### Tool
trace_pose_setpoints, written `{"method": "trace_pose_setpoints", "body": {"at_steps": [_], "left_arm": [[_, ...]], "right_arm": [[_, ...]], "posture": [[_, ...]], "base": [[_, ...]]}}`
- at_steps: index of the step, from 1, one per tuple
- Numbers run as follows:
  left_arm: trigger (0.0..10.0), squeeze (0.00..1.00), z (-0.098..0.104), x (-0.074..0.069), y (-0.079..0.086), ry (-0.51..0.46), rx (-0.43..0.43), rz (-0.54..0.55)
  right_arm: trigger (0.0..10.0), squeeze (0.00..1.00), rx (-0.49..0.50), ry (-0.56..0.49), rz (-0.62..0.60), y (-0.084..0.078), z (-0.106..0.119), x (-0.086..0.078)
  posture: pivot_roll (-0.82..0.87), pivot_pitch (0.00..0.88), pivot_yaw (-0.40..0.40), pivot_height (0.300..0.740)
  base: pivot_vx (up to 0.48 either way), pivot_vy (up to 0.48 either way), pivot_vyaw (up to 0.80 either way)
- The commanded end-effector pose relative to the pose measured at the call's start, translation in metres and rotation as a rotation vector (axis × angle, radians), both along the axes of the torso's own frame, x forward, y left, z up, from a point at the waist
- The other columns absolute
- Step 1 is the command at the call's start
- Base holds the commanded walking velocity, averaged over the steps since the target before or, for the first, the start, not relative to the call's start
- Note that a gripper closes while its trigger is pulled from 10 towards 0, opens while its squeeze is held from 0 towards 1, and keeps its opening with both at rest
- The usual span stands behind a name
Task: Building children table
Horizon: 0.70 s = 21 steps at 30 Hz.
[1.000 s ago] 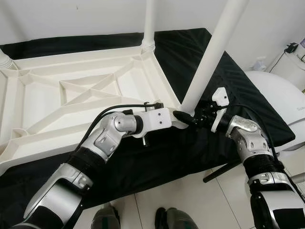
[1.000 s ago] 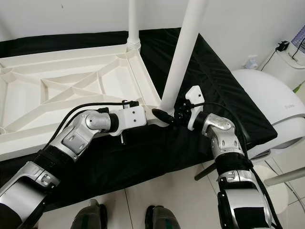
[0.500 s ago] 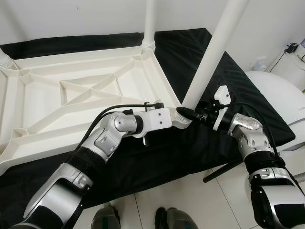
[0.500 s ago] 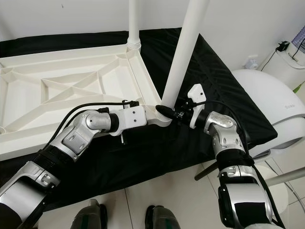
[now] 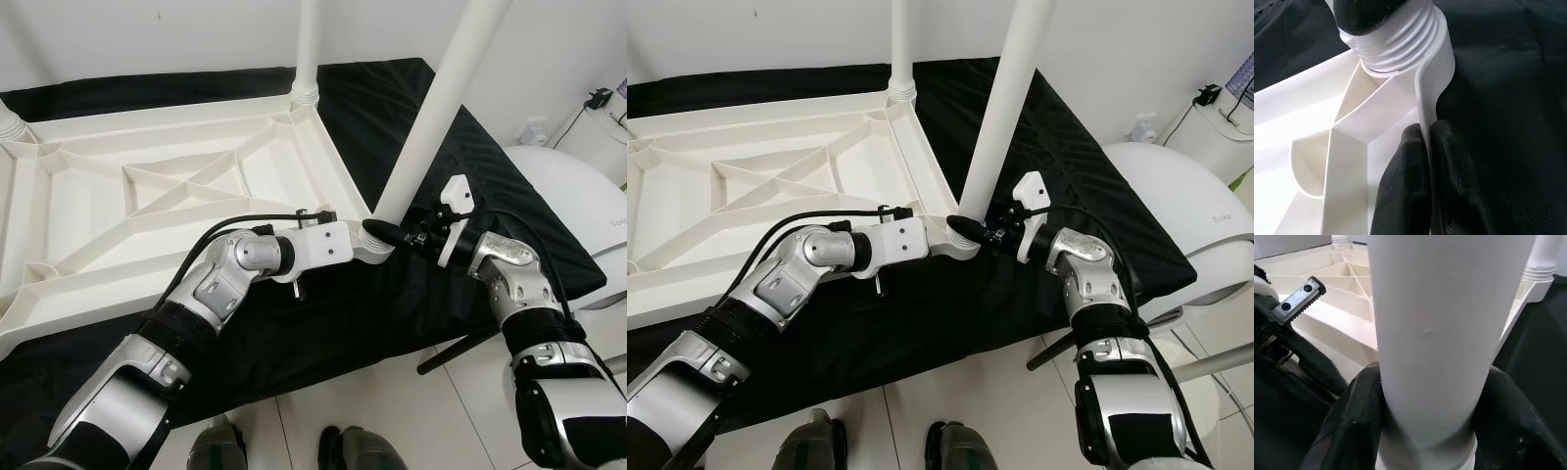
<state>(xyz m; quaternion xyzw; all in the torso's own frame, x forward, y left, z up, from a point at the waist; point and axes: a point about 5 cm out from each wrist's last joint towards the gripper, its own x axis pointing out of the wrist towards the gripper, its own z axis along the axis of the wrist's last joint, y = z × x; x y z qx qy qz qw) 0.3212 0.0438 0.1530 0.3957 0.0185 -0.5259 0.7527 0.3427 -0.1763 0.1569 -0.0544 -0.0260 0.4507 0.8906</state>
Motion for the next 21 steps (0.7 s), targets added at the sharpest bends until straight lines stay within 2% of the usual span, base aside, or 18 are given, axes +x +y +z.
{"method": "trace_pose_setpoints", "body": {"at_steps": [1, 9, 11, 19, 21], "left_arm": [[10.0, 0.0, -0.002, -0.006, -0.006, 0.01, 0.043, -0.078], [10.0, 0.0, -0.003, -0.007, -0.007, 0.009, 0.044, -0.078], [10.0, 0.0, -0.003, -0.007, -0.007, 0.009, 0.044, -0.079], [10.0, 0.0, -0.004, -0.007, -0.006, 0.009, 0.047, -0.083], [10.0, 0.0, -0.005, -0.009, -0.007, 0.011, 0.048, -0.088]], "right_arm": [[10.0, 0.0, 0.057, 0.019, -0.025, 0.004, -0.002, -0.001], [10.0, 0.0, 0.081, 0.01, -0.046, 0.012, -0.003, -0.005], [10.0, 0.0, 0.116, -0.003, -0.114, 0.023, -0.005, -0.009], [10.0, 0.0, 0.146, -0.017, -0.22, 0.036, -0.01, -0.015], [10.0, 0.0, 0.165, -0.018, -0.273, 0.046, -0.013, -0.02]], "posture": [[-0.02, 0.083, -0.041, 0.74], [-0.02, 0.08, -0.045, 0.74], [-0.02, 0.073, -0.046, 0.74], [-0.01, 0.067, -0.046, 0.74], [-0.01, 0.067, -0.047, 0.74]], "base": [[0.0, 0.0, 0.0], [0.0, 0.0, 0.0], [0.0, 0.0, 0.0], [0.0, 0.0, 0.0], [0.0, 0.0, 0.0]]}}
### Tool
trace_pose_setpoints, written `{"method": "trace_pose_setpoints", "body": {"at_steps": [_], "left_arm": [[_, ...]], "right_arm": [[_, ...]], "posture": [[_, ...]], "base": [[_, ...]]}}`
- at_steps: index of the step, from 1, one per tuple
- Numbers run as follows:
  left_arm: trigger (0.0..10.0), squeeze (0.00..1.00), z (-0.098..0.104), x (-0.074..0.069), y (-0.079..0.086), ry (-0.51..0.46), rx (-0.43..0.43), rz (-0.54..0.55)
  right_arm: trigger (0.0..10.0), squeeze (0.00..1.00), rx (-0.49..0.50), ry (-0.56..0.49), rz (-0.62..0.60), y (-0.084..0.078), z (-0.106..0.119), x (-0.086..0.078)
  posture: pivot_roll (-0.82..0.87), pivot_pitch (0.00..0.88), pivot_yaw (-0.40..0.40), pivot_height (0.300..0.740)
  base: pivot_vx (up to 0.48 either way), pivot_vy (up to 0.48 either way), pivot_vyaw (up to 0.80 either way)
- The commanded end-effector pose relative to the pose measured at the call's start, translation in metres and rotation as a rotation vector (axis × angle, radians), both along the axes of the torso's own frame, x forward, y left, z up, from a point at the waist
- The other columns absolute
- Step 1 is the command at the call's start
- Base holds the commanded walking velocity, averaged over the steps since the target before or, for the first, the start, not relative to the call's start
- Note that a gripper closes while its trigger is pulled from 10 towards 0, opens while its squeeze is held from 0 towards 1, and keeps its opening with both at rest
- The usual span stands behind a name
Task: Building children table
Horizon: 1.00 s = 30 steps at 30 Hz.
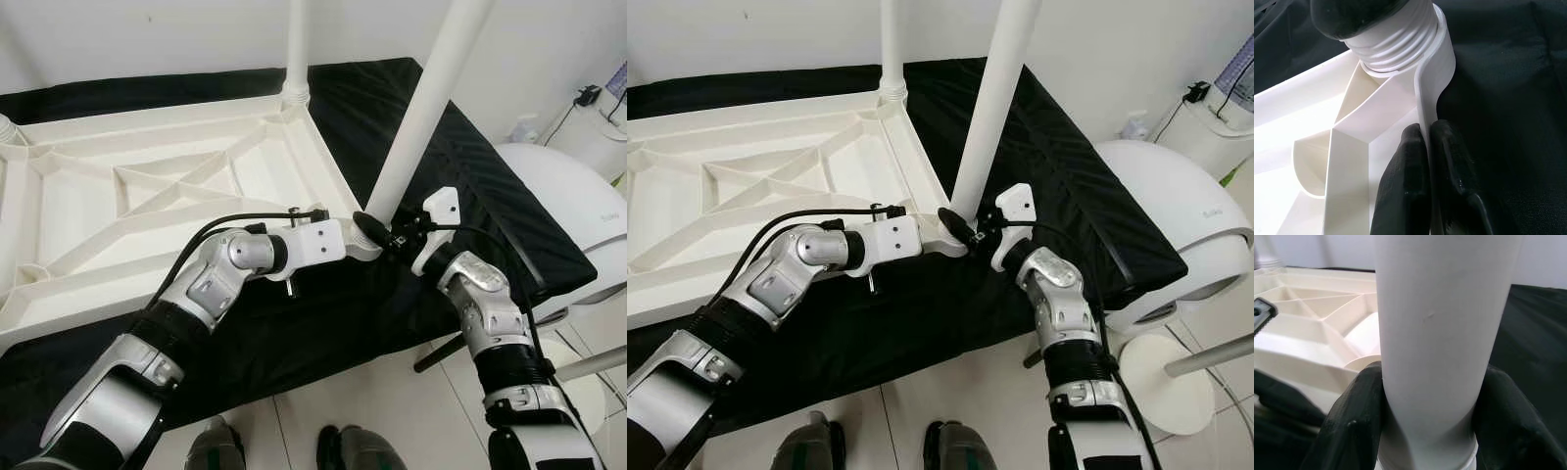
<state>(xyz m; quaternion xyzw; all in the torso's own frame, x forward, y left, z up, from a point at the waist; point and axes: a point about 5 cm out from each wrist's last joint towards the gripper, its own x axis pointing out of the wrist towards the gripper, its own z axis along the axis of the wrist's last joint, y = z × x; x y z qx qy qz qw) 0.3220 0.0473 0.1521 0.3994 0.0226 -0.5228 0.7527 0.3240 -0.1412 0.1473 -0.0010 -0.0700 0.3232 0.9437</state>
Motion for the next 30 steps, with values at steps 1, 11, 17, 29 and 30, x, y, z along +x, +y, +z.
{"method": "trace_pose_setpoints", "body": {"at_steps": [1, 11, 17, 29, 30], "left_arm": [[10.0, 0.0, -0.004, -0.01, -0.011, 0.013, 0.039, -0.098], [10.0, 0.0, -0.006, -0.013, -0.012, 0.019, 0.04, -0.107], [10.0, 0.0, -0.007, -0.013, -0.012, 0.018, 0.04, -0.105], [10.0, 0.0, -0.008, -0.014, -0.012, 0.02, 0.042, -0.107], [10.0, 0.0, -0.008, -0.014, -0.012, 0.02, 0.042, -0.107]], "right_arm": [[10.0, 0.0, 0.04, 0.023, -0.046, 0.015, -0.004, -0.003], [10.0, 0.0, 0.176, 0.082, -0.28, 0.035, -0.003, -0.007], [10.0, 0.0, 0.177, 0.128, -0.465, 0.03, -0.012, -0.004], [10.0, 0.0, 0.183, 0.181, -0.603, 0.038, -0.018, -0.011], [10.0, 0.0, 0.183, 0.181, -0.603, 0.038, -0.018, -0.011]], "posture": [[-0.01, 0.066, -0.048, 0.74], [-0.01, 0.055, -0.054, 0.74], [0.0, 0.051, -0.057, 0.74], [0.0, 0.05, -0.06, 0.74], [0.0, 0.05, -0.06, 0.74]], "base": [[0.0, 0.0, 0.0], [0.0, 0.0, 0.0], [0.0, 0.0, 0.0], [0.0, 0.0, 0.0], [0.0, 0.0, 0.0]]}}
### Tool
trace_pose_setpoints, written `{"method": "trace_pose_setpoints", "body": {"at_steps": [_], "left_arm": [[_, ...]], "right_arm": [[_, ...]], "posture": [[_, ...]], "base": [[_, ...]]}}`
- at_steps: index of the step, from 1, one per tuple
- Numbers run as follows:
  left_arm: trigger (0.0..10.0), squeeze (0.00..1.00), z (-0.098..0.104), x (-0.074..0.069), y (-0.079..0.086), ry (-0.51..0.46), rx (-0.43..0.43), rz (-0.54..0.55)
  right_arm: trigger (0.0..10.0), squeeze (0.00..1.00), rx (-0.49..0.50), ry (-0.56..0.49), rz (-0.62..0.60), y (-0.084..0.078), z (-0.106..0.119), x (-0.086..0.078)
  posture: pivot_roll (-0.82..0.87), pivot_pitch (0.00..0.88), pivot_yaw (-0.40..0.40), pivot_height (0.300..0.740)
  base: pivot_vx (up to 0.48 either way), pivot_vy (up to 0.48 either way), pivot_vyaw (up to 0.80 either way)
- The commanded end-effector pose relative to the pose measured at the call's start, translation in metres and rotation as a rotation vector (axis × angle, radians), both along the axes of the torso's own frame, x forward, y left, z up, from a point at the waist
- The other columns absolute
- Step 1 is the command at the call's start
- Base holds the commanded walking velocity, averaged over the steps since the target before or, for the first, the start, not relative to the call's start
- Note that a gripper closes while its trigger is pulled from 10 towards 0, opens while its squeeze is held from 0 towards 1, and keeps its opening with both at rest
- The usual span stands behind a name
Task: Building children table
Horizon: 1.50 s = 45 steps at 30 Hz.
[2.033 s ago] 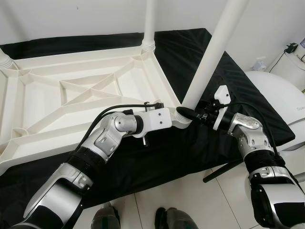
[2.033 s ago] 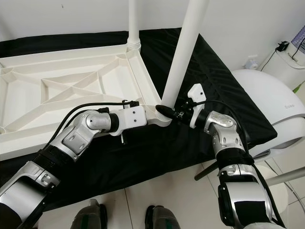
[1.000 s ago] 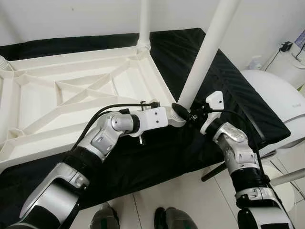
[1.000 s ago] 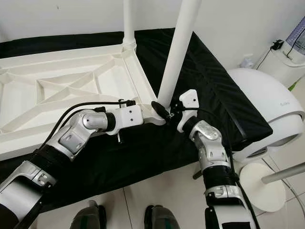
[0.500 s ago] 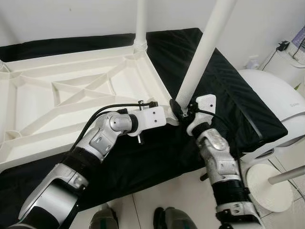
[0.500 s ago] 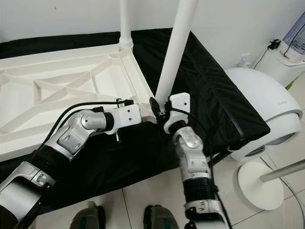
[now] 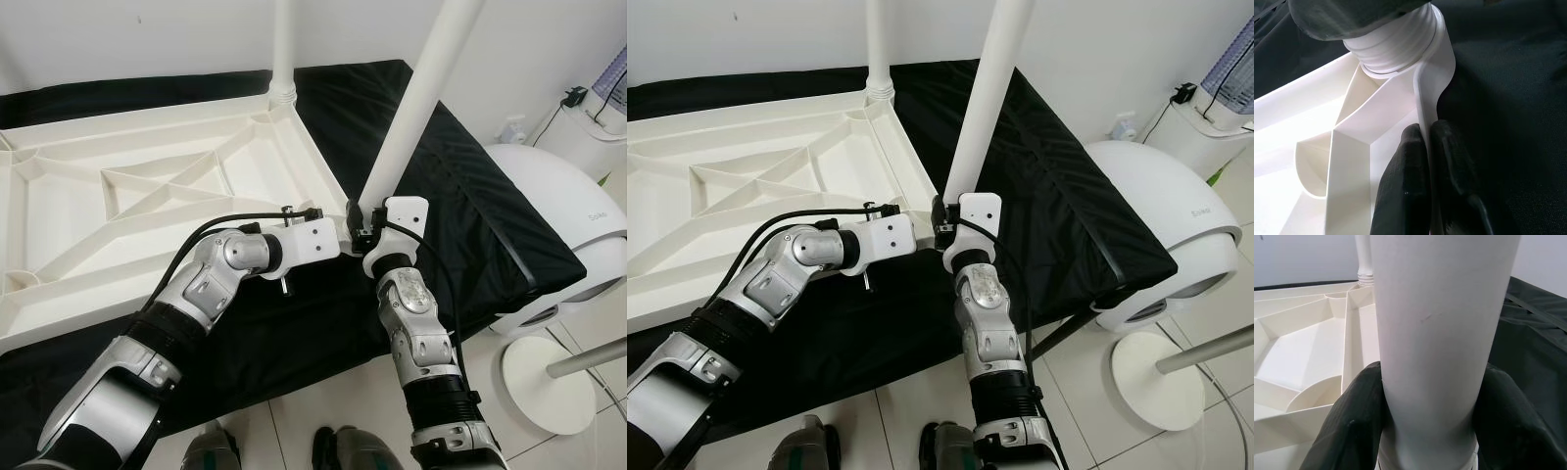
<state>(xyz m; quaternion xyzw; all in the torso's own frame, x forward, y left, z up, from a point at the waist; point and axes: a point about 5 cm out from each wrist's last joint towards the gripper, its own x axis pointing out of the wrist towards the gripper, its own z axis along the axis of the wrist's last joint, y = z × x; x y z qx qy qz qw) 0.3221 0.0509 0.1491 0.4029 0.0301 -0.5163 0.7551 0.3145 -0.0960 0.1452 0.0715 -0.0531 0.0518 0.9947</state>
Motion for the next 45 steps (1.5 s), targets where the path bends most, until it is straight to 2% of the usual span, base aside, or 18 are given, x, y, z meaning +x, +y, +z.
{"method": "trace_pose_setpoints", "body": {"at_steps": [1, 3, 4, 5, 6, 7, 8, 13, 17, 24, 25, 26, 27, 30, 33, 35, 42, 45], "left_arm": [[10.0, 0.0, -0.005, -0.015, -0.016, 0.019, 0.03, -0.125], [10.0, 0.0, -0.005, -0.015, -0.016, 0.019, 0.03, -0.126], [10.0, 0.0, -0.005, -0.015, -0.016, 0.02, 0.03, -0.126], [10.0, 0.0, -0.005, -0.015, -0.016, 0.02, 0.029, -0.127], [10.0, 0.0, -0.005, -0.015, -0.016, 0.02, 0.029, -0.127], [10.0, 0.0, -0.005, -0.015, -0.016, 0.02, 0.029, -0.127], [10.0, 0.0, -0.005, -0.015, -0.016, 0.02, 0.028, -0.127], [10.0, 0.0, -0.005, -0.015, -0.017, 0.022, 0.027, -0.126], [10.0, 0.0, -0.004, -0.014, -0.017, 0.021, 0.024, -0.122], [10.0, 0.0, -0.003, -0.013, -0.016, 0.018, 0.023, -0.117], [10.0, 0.0, -0.003, -0.012, -0.016, 0.017, 0.022, -0.116], [10.0, 0.0, -0.002, -0.012, -0.016, 0.015, 0.021, -0.115], [10.0, 0.0, -0.002, -0.012, -0.016, 0.015, 0.021, -0.115], [10.0, 0.0, 0.0, -0.01, -0.016, 0.01, 0.019, -0.111], [10.0, 0.0, 0.0, -0.01, -0.016, 0.009, 0.018, -0.11], [10.0, 0.0, 0.001, -0.009, -0.017, 0.008, 0.018, -0.11], [10.0, 0.0, 0.001, -0.008, -0.017, 0.007, 0.016, -0.11], [10.0, 0.0, 0.002, -0.008, -0.017, 0.006, 0.014, -0.112]], "right_arm": [[10.0, 0.0, 0.042, 0.089, -0.064, -0.009, -0.015, -0.001], [10.0, 0.0, 0.039, 0.085, -0.074, -0.011, -0.015, -0.001], [10.0, 0.07, 0.042, 0.085, -0.076, -0.012, -0.015, -0.001], [10.0, 0.07, 0.045, 0.086, -0.075, -0.012, -0.015, -0.001], [10.0, 0.49, 0.038, 0.085, -0.084, -0.012, -0.015, -0.001], [10.0, 0.49, 0.038, 0.085, -0.084, -0.012, -0.015, -0.001], [10.0, 1.0, 0.048, 0.084, -0.075, -0.012, -0.015, -0.002], [10.0, 1.0, 0.079, 0.048, -0.014, -0.015, -0.011, -0.004], [10.0, 1.0, 0.039, -0.005, 0.066, -0.021, -0.006, -0.004], [10.0, 1.0, 0.012, -0.03, 0.151, -0.026, -0.004, -0.004], [10.0, 0.78, 0.0, -0.038, 0.181, -0.028, -0.003, -0.004], [10.0, 0.0, -0.017, -0.047, 0.221, -0.03, -0.003, -0.004], [10.0, 0.0, -0.017, -0.047, 0.221, -0.03, -0.003, -0.004], [10.0, 0.0, -0.083, -0.076, 0.356, -0.038, 0.0, -0.004], [10.0, 0.0, -0.097, -0.085, 0.393, -0.041, 0.001, -0.003], [10.0, 0.0, -0.132, -0.108, 0.486, -0.049, 0.005, -0.002], [10.0, 0.0, -0.166, -0.124, 0.56, -0.063, 0.012, 0.004], [10.0, 0.0, -0.212, -0.11, 0.622, -0.074, 0.016, 0.011]], "posture": [[-0.01, 0.051, -0.06, 0.74], [-0.01, 0.052, -0.061, 0.74], [-0.01, 0.054, -0.061, 0.74], [-0.01, 0.054, -0.061, 0.74], [-0.01, 0.056, -0.061, 0.74], [-0.01, 0.056, -0.061, 0.74], [-0.01, 0.056, -0.061, 0.74], [-0.01, 0.065, -0.062, 0.74], [-0.01, 0.067, -0.064, 0.74], [-0.01, 0.068, -0.062, 0.74], [-0.01, 0.068, -0.06, 0.74], [-0.02, 0.069, -0.058, 0.74], [-0.02, 0.069, -0.058, 0.74], [-0.02, 0.07, -0.056, 0.74], [-0.02, 0.071, -0.054, 0.74], [-0.02, 0.071, -0.052, 0.74], [-0.02, 0.07, -0.051, 0.74], [-0.02, 0.073, -0.049, 0.74]], "base": [[0.0, 0.0, 0.0], [0.0, 0.0, 0.0], [0.0, 0.0, 0.0], [0.0, 0.0, 0.0], [0.0, 0.0, 0.0], [0.0, 0.0, 0.0], [0.0, 0.0, 0.0], [0.0, 0.0, 0.0], [0.0, 0.0, 0.0], [0.0, 0.0, 0.0], [0.0, 0.0, 0.0], [0.0, 0.0, 0.0], [0.0, 0.0, 0.0], [0.0, 0.0, 0.0], [0.0, 0.0, 0.0], [0.0, 0.0, 0.0], [0.0, 0.0, 0.0], [0.0, 0.0, 0.0]]}}
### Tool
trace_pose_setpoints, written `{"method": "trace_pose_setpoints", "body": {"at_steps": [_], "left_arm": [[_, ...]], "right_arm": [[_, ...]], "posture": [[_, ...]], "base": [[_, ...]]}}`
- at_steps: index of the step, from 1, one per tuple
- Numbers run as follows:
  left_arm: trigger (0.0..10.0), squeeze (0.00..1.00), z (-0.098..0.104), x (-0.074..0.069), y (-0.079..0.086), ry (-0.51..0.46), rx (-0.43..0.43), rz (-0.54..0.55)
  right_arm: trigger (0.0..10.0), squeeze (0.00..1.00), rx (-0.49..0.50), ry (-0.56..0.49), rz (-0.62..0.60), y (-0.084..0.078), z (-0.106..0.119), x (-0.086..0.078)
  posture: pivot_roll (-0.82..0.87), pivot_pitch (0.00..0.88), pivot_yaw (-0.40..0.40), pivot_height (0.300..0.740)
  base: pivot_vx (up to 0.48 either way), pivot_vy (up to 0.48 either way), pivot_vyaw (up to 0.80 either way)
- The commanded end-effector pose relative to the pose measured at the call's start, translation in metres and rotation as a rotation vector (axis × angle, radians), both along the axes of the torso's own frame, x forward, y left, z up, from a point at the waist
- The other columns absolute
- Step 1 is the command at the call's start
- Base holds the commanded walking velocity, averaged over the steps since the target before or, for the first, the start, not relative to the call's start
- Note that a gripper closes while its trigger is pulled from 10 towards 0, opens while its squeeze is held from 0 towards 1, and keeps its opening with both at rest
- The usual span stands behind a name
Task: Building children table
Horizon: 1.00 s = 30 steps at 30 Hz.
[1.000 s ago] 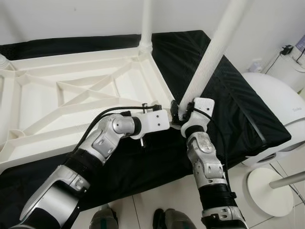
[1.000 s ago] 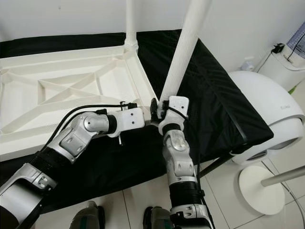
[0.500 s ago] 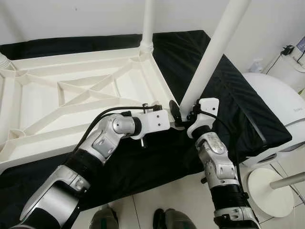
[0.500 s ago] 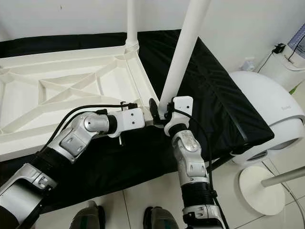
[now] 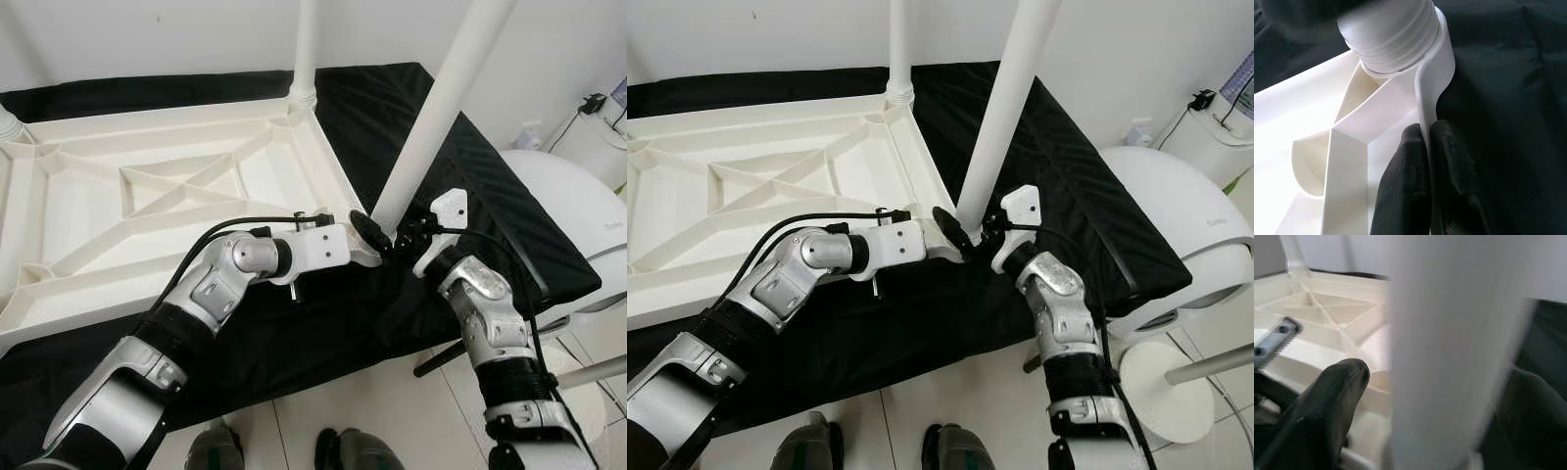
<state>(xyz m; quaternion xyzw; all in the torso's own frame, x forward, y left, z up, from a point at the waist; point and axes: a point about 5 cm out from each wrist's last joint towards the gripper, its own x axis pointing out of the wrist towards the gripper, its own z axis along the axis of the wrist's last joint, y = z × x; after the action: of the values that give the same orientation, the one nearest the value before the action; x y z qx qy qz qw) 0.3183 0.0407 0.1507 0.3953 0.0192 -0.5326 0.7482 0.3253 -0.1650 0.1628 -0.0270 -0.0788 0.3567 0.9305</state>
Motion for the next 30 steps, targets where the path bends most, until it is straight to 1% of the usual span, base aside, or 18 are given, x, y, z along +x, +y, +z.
{"method": "trace_pose_setpoints", "body": {"at_steps": [1, 5, 8, 14, 23, 24, 25, 26, 30], "left_arm": [[10.0, 0.0, 0.0, -0.005, -0.007, 0.0, 0.032, -0.073], [10.0, 0.0, 0.0, -0.005, -0.007, 0.001, 0.032, -0.074], [10.0, 0.0, 0.001, -0.004, -0.007, 0.0, 0.033, -0.073], [10.0, 0.0, 0.001, -0.004, -0.006, 0.0, 0.032, -0.071], [10.0, 0.0, 0.001, -0.005, -0.007, 0.002, 0.031, -0.072], [10.0, 0.0, 0.001, -0.005, -0.007, 0.003, 0.031, -0.071], [10.0, 0.0, 0.001, -0.005, -0.007, 0.003, 0.031, -0.071], [10.0, 0.0, 0.0, -0.005, -0.007, 0.004, 0.031, -0.071], [10.0, 0.0, 0.0, -0.006, -0.007, 0.005, 0.031, -0.072]], "right_arm": [[10.0, 0.0, -0.006, 0.015, 0.025, -0.006, -0.002, 0.001], [10.0, 0.0, -0.028, 0.032, 0.063, -0.008, -0.004, 0.003], [10.0, 0.0, -0.063, 0.044, 0.091, -0.012, -0.006, 0.008], [10.0, 0.0, -0.061, 0.047, 0.13, -0.01, -0.007, 0.012], [10.0, 0.0, -0.058, 0.042, 0.142, -0.006, -0.01, 0.015], [6.8, 0.0, -0.055, 0.037, 0.136, -0.007, -0.011, 0.016], [6.8, 0.0, -0.055, 0.037, 0.136, -0.007, -0.011, 0.016], [0.0, 0.0, -0.053, 0.036, 0.131, -0.008, -0.012, 0.016], [0.0, 0.0, -0.05, 0.041, 0.133, -0.008, -0.012, 0.016]], "posture": [[-0.02, 0.073, -0.048, 0.74], [-0.02, 0.074, -0.047, 0.74], [-0.01, 0.074, -0.048, 0.74], [-0.01, 0.074, -0.046, 0.74], [-0.01, 0.079, -0.05, 0.74], [-0.01, 0.079, -0.051, 0.74], [-0.01, 0.079, -0.051, 0.74], [-0.01, 0.08, -0.051, 0.74], [-0.01, 0.08, -0.05, 0.74]], "base": [[0.0, 0.0, 0.0], [0.0, 0.0, 0.0], [0.0, 0.0, 0.0], [0.0, 0.0, 0.0], [0.0, 0.0, 0.0], [0.0, 0.0, 0.0], [0.0, 0.0, 0.0], [0.0, 0.0, 0.0], [0.0, 0.0, 0.0]]}}
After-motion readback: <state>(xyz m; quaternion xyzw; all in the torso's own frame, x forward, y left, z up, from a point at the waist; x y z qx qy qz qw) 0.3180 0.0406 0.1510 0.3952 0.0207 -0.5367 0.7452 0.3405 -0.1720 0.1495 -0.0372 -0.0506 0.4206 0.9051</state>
